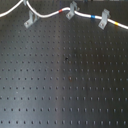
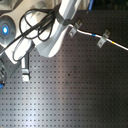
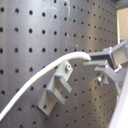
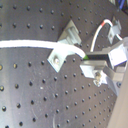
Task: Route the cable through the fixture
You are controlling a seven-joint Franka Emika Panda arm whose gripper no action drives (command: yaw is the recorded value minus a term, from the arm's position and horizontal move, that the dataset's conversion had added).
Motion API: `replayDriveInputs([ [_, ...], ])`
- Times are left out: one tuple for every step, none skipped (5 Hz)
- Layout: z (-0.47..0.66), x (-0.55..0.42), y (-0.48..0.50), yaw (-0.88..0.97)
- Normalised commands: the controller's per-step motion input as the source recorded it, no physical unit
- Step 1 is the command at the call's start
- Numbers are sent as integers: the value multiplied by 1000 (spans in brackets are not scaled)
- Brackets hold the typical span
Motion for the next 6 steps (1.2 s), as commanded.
replayDriveInputs([
  [311,-256,-46,-417],
  [294,-241,-88,-414],
  [256,-206,-180,-348],
  [255,-75,-144,-231],
  [235,-56,-133,-143],
  [220,-69,-173,-146],
])
